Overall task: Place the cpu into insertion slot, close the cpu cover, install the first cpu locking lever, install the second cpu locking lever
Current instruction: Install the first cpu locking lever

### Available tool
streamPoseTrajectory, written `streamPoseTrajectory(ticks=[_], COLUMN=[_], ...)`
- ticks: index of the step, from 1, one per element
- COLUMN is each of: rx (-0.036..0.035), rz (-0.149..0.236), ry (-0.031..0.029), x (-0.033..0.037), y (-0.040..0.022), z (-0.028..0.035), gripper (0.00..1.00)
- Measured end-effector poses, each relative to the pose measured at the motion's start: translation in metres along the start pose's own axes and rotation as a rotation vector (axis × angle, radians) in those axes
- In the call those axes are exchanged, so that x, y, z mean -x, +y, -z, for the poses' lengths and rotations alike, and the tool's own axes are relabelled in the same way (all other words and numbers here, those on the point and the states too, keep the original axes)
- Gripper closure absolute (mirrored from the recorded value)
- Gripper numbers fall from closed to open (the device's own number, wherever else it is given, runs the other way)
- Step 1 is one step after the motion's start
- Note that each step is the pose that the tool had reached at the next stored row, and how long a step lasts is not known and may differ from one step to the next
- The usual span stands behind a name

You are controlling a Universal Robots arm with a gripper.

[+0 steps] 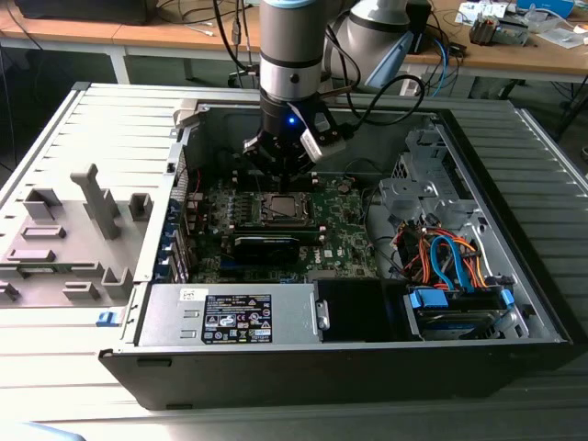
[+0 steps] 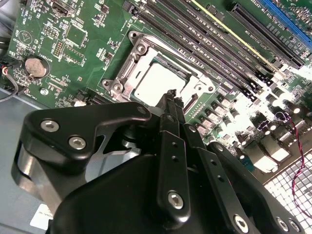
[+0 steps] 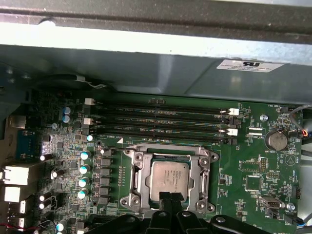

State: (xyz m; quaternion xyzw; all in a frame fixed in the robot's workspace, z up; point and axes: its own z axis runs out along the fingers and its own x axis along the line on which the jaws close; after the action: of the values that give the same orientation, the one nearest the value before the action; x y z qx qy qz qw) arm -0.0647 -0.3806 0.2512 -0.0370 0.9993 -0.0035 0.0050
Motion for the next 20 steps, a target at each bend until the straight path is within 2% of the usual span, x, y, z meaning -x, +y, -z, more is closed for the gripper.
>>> streamPoseTrajectory(ticks=[20], rx=[0.0003], rz=[0.0], ry=[0.0001], x=[-0.0068], y=[0.0005], z=[0.0001], gripper=[0.89])
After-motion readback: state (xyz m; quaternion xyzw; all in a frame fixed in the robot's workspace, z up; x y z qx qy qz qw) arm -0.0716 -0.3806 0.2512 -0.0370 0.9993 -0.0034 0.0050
